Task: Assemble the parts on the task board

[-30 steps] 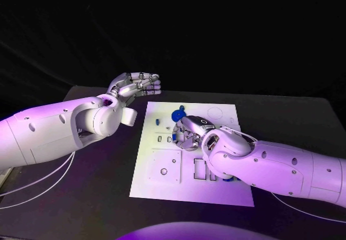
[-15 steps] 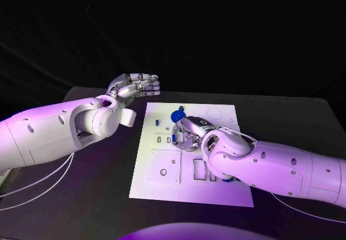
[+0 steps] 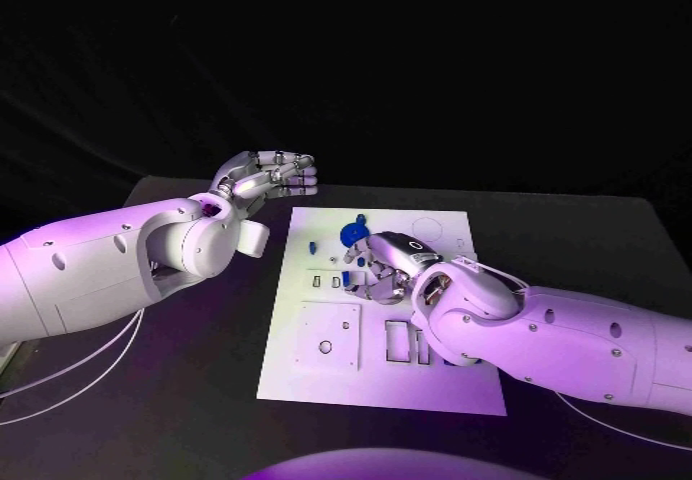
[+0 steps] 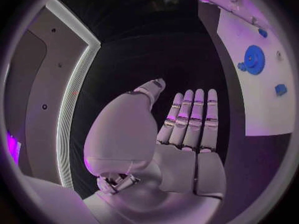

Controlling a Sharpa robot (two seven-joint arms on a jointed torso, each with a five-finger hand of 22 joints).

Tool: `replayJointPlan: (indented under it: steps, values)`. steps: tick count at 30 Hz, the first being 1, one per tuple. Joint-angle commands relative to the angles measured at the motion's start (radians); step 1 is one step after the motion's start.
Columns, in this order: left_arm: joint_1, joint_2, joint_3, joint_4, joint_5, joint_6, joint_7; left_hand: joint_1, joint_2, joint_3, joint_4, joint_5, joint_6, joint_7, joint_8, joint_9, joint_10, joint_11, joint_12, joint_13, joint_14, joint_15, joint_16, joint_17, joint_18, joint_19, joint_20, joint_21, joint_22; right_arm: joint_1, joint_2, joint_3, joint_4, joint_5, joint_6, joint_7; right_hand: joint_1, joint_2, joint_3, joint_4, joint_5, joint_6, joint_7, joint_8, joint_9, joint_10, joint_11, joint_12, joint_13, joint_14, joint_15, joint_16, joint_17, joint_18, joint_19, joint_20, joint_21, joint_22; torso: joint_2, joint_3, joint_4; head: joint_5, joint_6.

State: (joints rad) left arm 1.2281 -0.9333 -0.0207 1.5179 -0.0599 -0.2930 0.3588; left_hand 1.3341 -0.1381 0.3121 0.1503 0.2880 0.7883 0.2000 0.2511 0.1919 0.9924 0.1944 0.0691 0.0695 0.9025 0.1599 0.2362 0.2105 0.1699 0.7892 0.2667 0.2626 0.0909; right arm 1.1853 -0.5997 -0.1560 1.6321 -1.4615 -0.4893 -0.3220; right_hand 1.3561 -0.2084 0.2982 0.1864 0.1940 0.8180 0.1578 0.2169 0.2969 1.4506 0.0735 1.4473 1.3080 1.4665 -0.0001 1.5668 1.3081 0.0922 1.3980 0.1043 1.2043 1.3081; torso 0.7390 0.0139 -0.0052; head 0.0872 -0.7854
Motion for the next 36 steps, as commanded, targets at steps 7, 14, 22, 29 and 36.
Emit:
replayJointPlan:
  steps: [7, 14, 22, 29, 36]
  values:
    - [0.002, 0.005, -0.001, -0.013, -0.232, 0.083, -0.207, -0.033, 0.026, -0.120, 0.129, -0.099, 0.067, -0.020, 0.047, 0.028, 0.187, -0.073, 0.059, 0.032, 0.265, -0.091, 0.163, 0.125, 0.013, 0.202, -0.084, 0.126, 0.047, 0.115, -0.181, 0.005, 0.119, 0.194, -0.031, 0.151, 0.013, 0.002, 0.022, 0.022, 0.032, 0.055, -0.011, 0.037, 0.012, -0.005, -0.009, -0.006, 0.103, 0.104, -0.004, 0.004, 0.263, -0.001, -0.007, -0.003, -0.015, 0.001, -0.019, 0.0013, -0.0073, -0.006, -0.007]
    - [0.007, 0.021, -0.001, -0.018, -0.318, 0.191, -0.440, -0.074, 0.075, -0.187, 0.143, -0.025, 0.150, -0.088, 0.082, 0.090, 0.359, -0.157, 0.154, 0.134, 0.548, -0.187, 0.902, 0.798, 0.011, 0.404, -0.182, 0.383, 0.200, 0.171, -0.283, 0.006, 0.137, 0.216, 0.003, 0.143, 0.010, 0.004, 0.028, 0.029, 0.036, 0.061, -0.013, 0.041, 0.015, -0.007, -0.011, -0.008, 0.100, 0.104, -0.006, 0.004, 0.263, -0.002, -0.006, -0.005, -0.013, 0.003, -0.030, 0.0062, -0.0074, -0.001, -0.014]
    - [0.054, 0.069, -0.011, -0.028, -0.448, 0.311, -0.698, -0.159, 0.075, -0.210, 0.144, 0.080, 0.110, -0.137, 0.262, 0.360, 0.311, -0.206, 0.612, 0.522, 0.651, -0.230, 1.290, 1.286, -0.047, 0.456, -0.223, 0.909, 0.790, 0.188, -0.335, 0.006, 0.108, 0.225, 0.007, 0.136, 0.019, -0.009, 0.046, 0.037, 0.104, 0.062, -0.016, 0.045, 0.021, -0.011, -0.014, -0.013, 0.095, 0.104, -0.010, 0.004, 0.263, -0.001, -0.008, -0.009, -0.021, 0.000, -0.035, 0.0115, -0.0036, 0.004, -0.022]
    - [0.081, 0.103, -0.017, -0.025, -0.639, 0.385, -0.808, -0.279, 0.088, -0.342, 0.143, -0.119, 0.066, -0.147, 0.381, 0.516, 0.347, -0.216, 0.988, 0.889, 0.665, -0.236, 1.327, 1.347, -0.060, 0.477, -0.227, 0.994, 0.918, 0.193, -0.344, 0.006, 0.089, 0.228, 0.009, 0.127, 0.024, -0.025, 0.071, 0.045, 0.156, 0.054, -0.014, 0.044, 0.025, -0.017, -0.014, -0.021, 0.087, 0.104, -0.010, 0.004, 0.263, 0.001, -0.010, -0.010, -0.031, -0.003, -0.036, 0.0146, -0.0070, 0.005, -0.026]
    - [0.101, 0.145, -0.034, -0.032, -0.696, 0.436, -0.889, -0.271, 0.130, -0.376, 0.146, 0.202, 0.040, -0.161, 0.459, 0.621, 0.372, -0.226, 1.139, 1.046, 0.664, -0.243, 1.324, 1.341, -0.060, 0.466, -0.235, 0.999, 0.940, 0.194, -0.345, 0.006, 0.072, 0.228, 0.016, 0.117, 0.028, -0.046, 0.113, 0.051, 0.241, 0.052, -0.013, 0.047, 0.034, -0.017, -0.014, -0.022, 0.086, 0.104, -0.011, 0.004, 0.263, 0.001, -0.009, -0.011, -0.036, -0.001, -0.035, 0.0143, -0.0048, 0.004, -0.030]
